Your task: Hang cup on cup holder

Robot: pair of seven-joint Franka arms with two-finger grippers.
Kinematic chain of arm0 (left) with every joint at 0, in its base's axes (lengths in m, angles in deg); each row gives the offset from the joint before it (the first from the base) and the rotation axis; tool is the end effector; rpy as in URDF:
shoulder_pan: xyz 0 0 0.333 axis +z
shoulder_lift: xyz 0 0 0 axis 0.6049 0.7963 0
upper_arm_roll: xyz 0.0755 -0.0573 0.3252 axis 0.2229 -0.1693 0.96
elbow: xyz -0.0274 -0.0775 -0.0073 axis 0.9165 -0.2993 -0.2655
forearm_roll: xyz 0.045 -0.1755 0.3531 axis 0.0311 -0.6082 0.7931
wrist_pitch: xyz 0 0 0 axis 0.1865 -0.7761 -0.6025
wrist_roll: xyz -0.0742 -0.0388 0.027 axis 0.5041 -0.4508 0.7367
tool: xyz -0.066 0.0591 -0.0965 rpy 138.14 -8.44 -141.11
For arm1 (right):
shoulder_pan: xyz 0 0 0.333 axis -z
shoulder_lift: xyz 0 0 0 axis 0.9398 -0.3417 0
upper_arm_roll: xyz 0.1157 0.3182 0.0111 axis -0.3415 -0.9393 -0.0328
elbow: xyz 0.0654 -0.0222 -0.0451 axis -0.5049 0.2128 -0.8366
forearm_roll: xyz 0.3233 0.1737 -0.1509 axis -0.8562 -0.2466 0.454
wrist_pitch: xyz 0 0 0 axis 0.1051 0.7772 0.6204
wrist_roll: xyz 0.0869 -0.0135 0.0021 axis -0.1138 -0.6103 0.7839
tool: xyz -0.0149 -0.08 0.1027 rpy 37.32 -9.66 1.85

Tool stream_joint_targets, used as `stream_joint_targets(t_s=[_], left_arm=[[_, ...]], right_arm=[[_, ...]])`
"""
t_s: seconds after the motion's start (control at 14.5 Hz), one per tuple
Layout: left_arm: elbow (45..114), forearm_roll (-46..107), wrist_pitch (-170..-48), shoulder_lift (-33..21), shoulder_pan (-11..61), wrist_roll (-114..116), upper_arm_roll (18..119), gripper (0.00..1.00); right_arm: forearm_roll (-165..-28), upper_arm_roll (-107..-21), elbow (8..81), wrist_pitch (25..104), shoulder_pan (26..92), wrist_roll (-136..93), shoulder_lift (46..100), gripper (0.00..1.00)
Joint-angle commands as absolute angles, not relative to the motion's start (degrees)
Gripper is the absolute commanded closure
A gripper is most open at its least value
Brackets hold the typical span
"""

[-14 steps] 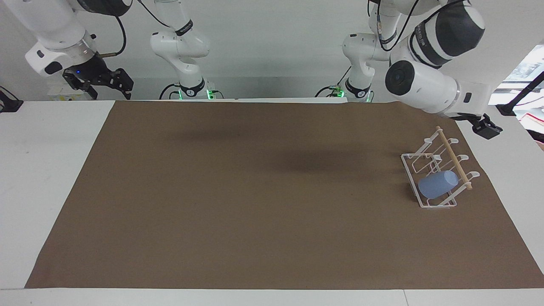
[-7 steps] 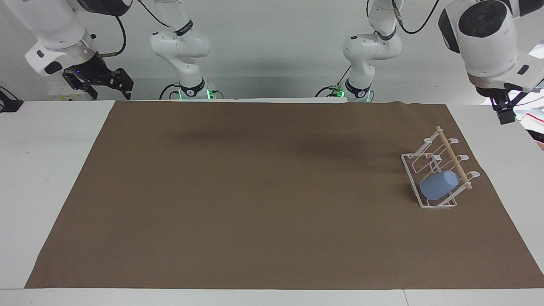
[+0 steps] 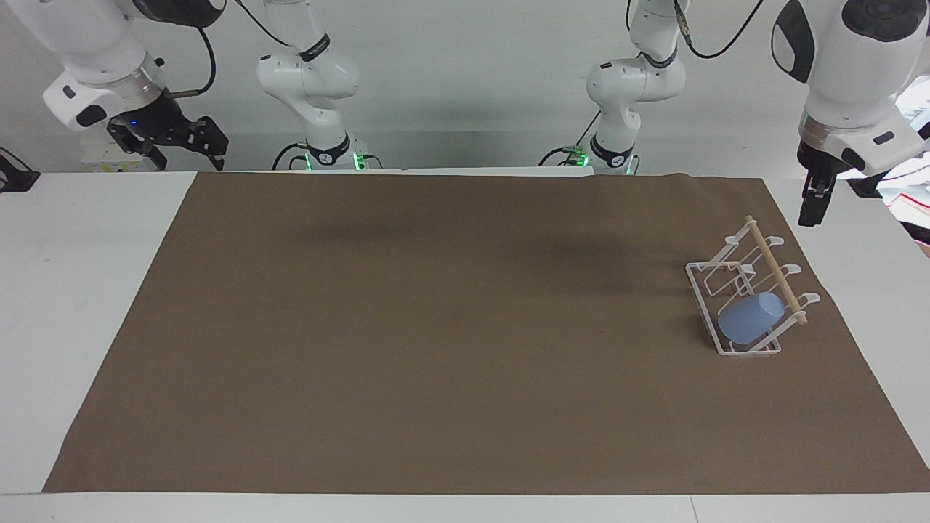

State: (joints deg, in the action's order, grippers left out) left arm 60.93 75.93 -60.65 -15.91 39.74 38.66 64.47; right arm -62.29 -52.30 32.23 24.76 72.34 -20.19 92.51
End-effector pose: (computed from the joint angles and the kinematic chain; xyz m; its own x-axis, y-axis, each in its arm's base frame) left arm 0.5614 0.0008 0.6248 0.6613 0.7014 0.2659 0.7501 -0.6237 -0.2198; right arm 0.5000 -0.0713 0.6344 0.9849 -0.0127 -0.1727 -0.0061 -0.9992 0.0387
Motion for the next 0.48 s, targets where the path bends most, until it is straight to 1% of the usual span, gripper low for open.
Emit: stream_joint_targets(t_s=[0.0, 0.41], left_arm=[[62.3, 71.3, -62.5, -17.5, 42.7, 26.2, 64.3, 0.0], [61.9, 65.6, -60.4, -17.9, 41.1, 7.9, 62.2, 0.0]], right_arm=[[-62.4, -52.2, 33.6, 24.6, 72.2, -19.6, 93.7, 0.01], [-62.4, -52.2, 33.6, 24.6, 72.2, -19.6, 93.7, 0.01]])
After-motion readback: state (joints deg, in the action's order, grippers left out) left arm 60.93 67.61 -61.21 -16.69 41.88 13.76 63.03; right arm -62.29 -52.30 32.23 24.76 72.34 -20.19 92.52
